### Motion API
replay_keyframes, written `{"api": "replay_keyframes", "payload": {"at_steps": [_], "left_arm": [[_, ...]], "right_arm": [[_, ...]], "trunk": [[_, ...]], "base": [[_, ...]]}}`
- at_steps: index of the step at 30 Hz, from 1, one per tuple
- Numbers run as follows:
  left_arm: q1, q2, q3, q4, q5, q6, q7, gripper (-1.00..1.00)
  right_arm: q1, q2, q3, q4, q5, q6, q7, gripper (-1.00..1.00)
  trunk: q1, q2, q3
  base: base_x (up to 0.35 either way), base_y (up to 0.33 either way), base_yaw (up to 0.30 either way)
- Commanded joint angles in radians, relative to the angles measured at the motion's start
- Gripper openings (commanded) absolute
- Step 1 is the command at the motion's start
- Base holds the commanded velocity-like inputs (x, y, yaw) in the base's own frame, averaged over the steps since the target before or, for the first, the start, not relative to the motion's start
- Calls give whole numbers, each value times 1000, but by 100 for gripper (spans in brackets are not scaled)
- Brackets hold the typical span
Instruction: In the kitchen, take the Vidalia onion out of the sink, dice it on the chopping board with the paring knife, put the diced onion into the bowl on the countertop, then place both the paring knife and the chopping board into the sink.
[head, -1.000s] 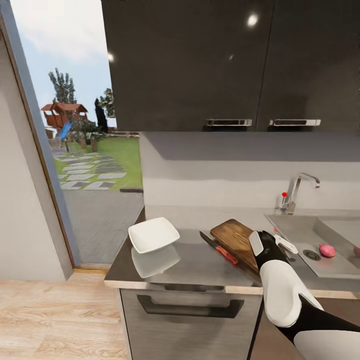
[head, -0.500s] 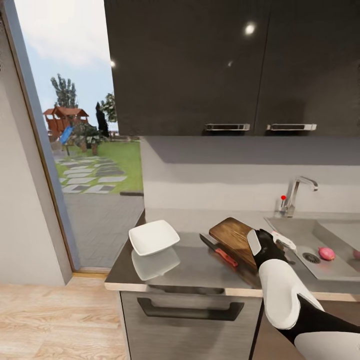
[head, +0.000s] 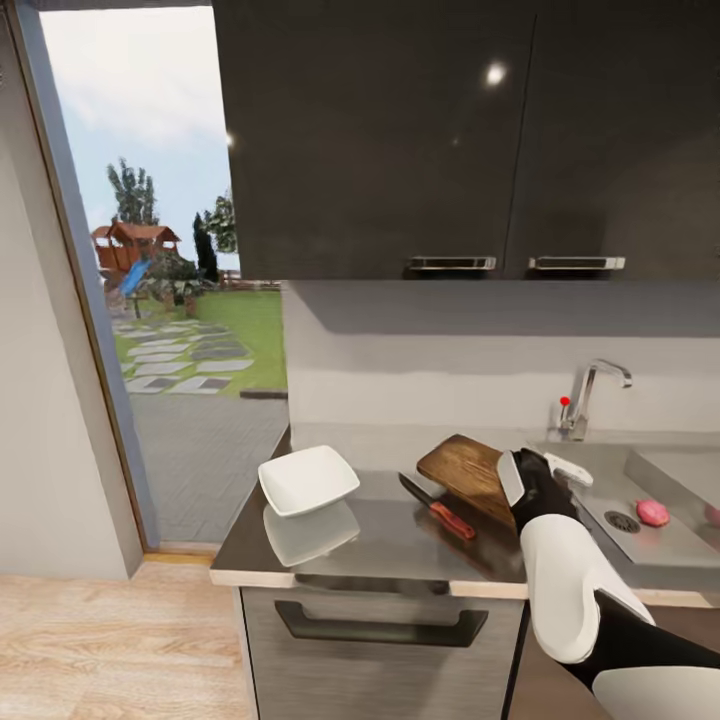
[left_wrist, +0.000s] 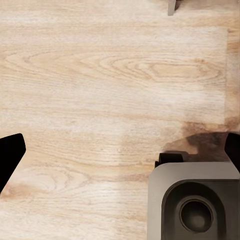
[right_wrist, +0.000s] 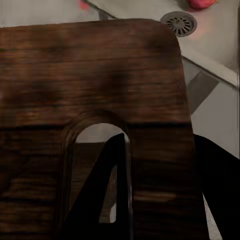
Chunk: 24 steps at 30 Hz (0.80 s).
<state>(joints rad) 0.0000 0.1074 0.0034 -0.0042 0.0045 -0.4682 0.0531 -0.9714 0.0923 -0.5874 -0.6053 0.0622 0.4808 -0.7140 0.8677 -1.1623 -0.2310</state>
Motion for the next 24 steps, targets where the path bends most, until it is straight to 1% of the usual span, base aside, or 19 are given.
{"api": "replay_keyframes", "payload": {"at_steps": [1,2,8,11,13,14,16,17,18,19,20,23,24], "left_arm": [[0,0,0,0,0,-3,2,100],[0,0,0,0,0,-3,2,100],[0,0,0,0,0,-3,2,100],[0,0,0,0,0,-3,2,100],[0,0,-1,0,0,-3,2,100],[0,0,-1,0,0,-3,2,100],[0,0,-1,0,0,-3,2,100],[0,0,-1,0,0,-3,2,100],[0,-1,-1,0,0,-3,2,100],[0,-1,-1,0,0,-3,2,100],[0,-1,-1,0,0,-3,2,100],[0,-1,-1,0,0,-3,2,100],[0,-1,-1,0,0,-3,2,100]], "right_arm": [[0,1,5,-15,4,22,3,-100],[0,0,16,-44,4,55,14,-100],[0,-1,22,-109,4,144,90,-100],[-1,-2,25,-155,5,207,151,-100],[-1,-10,40,-175,5,244,197,-100],[-1,-18,60,-180,5,262,222,-100],[-1,-43,121,-186,4,301,276,-100],[-1,-62,169,-188,4,326,324,-100],[0,-89,228,-188,4,355,409,-100],[0,-93,236,-188,4,358,423,-100],[0,-105,257,-187,5,368,455,-100],[0,-116,290,-184,5,376,477,-100],[0,-120,310,-182,5,378,483,-100]], "trunk": [[0,-1,1],[0,-1,2],[0,-1,12],[0,-1,15],[0,-1,15],[0,-1,15],[0,-1,16],[0,-1,16],[0,-1,16],[0,-1,16],[0,-1,16],[0,-1,16],[0,-1,16]], "base": [[0,0,0],[0,0,0],[0,0,0],[0,0,0],[0,0,0],[0,0,0],[0,0,0],[0,0,0],[0,0,0],[0,0,0],[0,0,0],[0,0,0],[0,0,0]]}}
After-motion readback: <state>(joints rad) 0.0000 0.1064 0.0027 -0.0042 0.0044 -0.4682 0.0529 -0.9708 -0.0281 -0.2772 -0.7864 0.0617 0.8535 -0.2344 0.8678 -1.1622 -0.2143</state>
